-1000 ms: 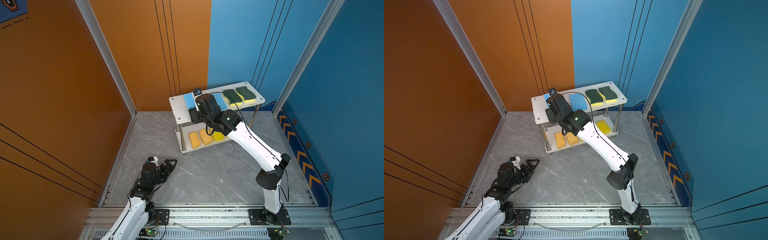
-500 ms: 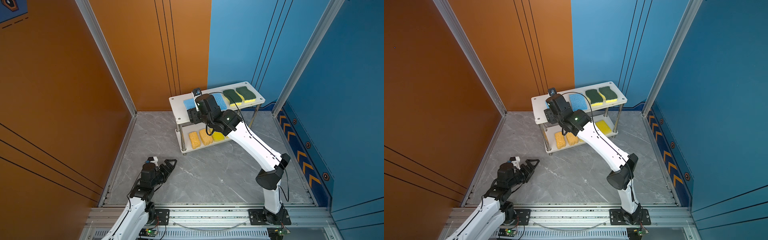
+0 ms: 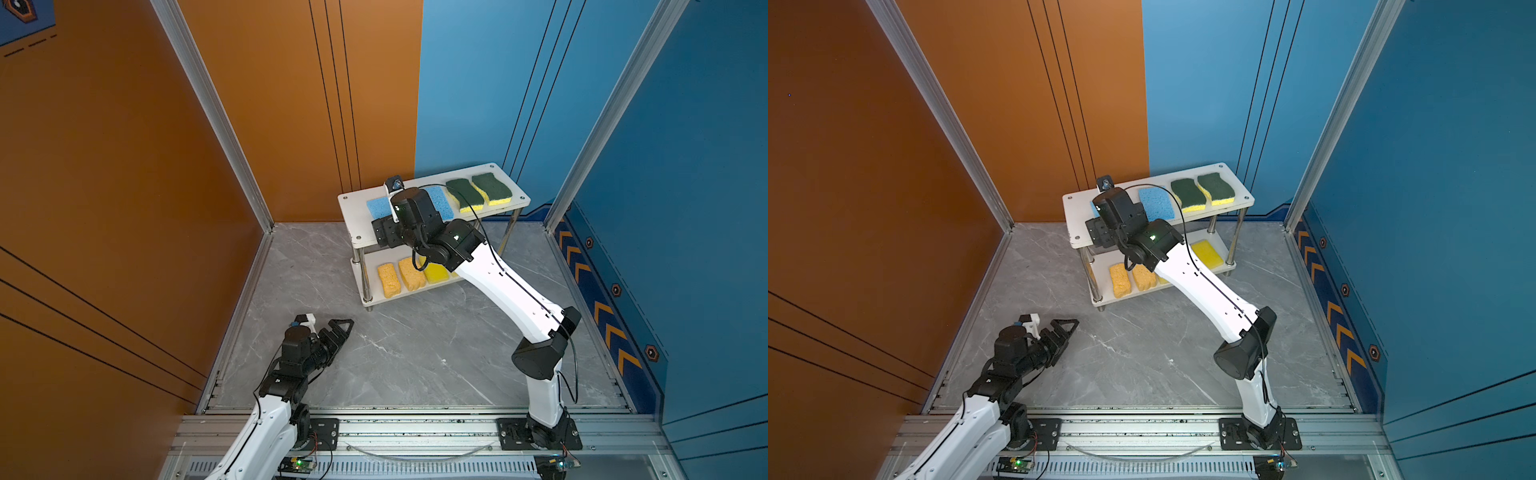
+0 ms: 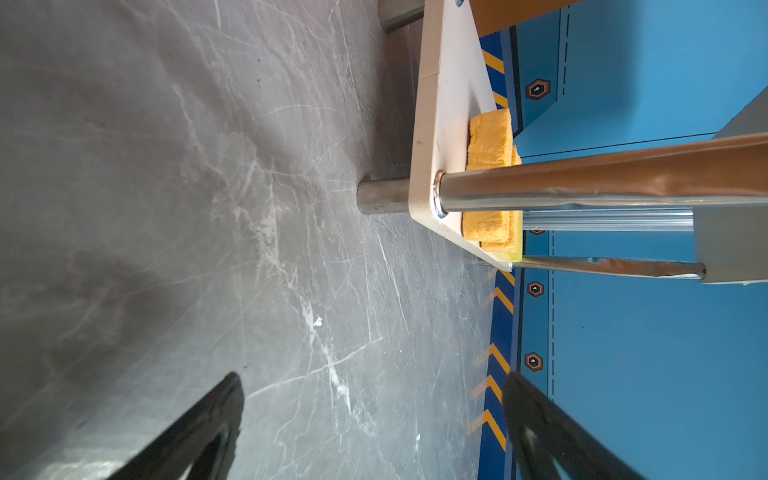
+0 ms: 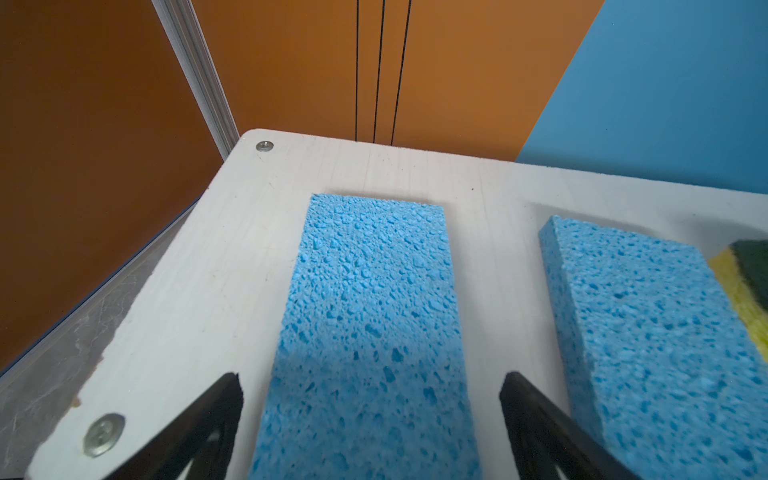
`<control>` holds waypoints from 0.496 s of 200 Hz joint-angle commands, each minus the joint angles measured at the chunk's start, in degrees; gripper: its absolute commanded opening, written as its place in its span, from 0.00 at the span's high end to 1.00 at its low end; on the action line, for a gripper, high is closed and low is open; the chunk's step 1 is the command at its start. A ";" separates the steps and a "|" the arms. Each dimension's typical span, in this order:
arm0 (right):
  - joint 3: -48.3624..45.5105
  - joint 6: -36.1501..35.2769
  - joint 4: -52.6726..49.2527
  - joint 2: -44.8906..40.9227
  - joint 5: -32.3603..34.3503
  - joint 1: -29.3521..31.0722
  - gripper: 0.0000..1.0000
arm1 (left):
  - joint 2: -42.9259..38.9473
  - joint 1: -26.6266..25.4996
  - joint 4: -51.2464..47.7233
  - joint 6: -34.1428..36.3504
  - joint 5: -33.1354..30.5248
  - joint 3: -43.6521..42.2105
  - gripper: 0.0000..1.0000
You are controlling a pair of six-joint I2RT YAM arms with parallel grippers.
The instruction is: Place and organize the cleaning sponges onto the shelf
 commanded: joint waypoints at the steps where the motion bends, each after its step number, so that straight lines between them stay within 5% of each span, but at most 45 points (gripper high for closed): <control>1: -0.96 -1.01 0.37 -3.41 -0.34 -0.71 0.03 | -0.56 0.54 -1.56 0.50 1.06 0.33 0.02; 99: -4.96 -1.08 -0.14 -11.53 -11.00 -3.54 0.00 | 1.17 0.89 -3.14 2.37 0.96 4.19 0.02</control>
